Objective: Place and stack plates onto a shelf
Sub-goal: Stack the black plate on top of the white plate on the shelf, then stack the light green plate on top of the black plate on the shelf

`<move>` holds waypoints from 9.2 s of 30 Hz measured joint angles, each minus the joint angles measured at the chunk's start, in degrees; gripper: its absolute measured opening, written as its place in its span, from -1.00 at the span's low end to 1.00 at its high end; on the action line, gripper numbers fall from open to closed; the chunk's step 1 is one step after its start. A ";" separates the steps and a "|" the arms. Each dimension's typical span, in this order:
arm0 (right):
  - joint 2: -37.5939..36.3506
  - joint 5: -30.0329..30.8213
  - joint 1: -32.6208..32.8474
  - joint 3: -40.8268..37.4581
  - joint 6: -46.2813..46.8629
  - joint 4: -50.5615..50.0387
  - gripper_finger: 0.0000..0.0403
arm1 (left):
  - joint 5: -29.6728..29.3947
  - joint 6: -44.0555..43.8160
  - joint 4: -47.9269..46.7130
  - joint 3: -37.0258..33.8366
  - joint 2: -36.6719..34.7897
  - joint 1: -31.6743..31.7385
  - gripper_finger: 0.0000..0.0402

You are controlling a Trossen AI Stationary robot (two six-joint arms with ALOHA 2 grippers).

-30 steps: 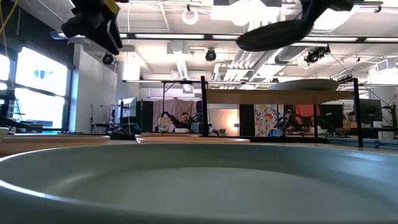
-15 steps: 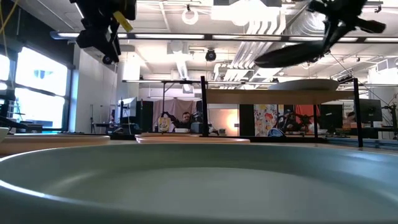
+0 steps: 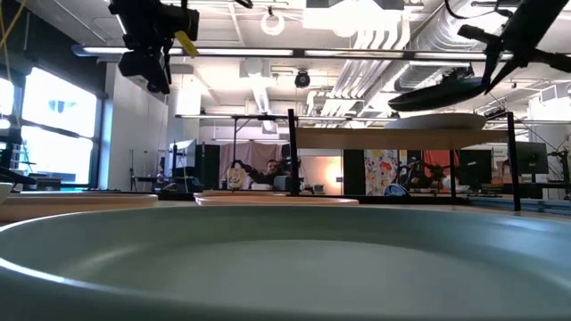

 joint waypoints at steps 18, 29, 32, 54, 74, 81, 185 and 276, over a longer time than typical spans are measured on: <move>4.85 1.57 -0.06 -2.73 2.82 4.53 -1.00 | 0.35 0.11 -0.02 0.00 0.00 3.39 -0.30; 5.23 1.55 -0.06 -2.73 2.75 4.55 -0.80 | 0.48 0.09 -0.02 0.02 0.00 3.70 -0.30; 5.23 1.59 -0.06 -2.73 3.09 4.55 -0.69 | 0.52 0.09 -0.02 0.02 0.00 3.69 -0.30; -1.00 -1.50 -0.04 -2.69 -0.83 4.46 -0.61 | 2.71 0.03 -0.02 0.02 0.00 3.68 -0.30; -0.45 -23.18 0.08 -2.69 -9.87 12.11 -0.61 | 16.78 -5.90 -0.75 0.02 0.00 3.68 -0.30; 0.25 -32.37 7.09 -2.67 -10.29 17.78 -0.61 | 28.30 -13.90 -3.09 0.02 0.00 3.68 -0.31; 33.23 -20.77 66.16 -2.67 -9.88 43.75 -0.61 | 54.55 -20.88 17.02 0.01 25.31 -31.09 -0.32; 33.23 -18.70 62.28 -2.69 -21.30 53.14 -0.49 | 40.34 -47.63 5.51 0.00 -2.80 -28.32 -1.00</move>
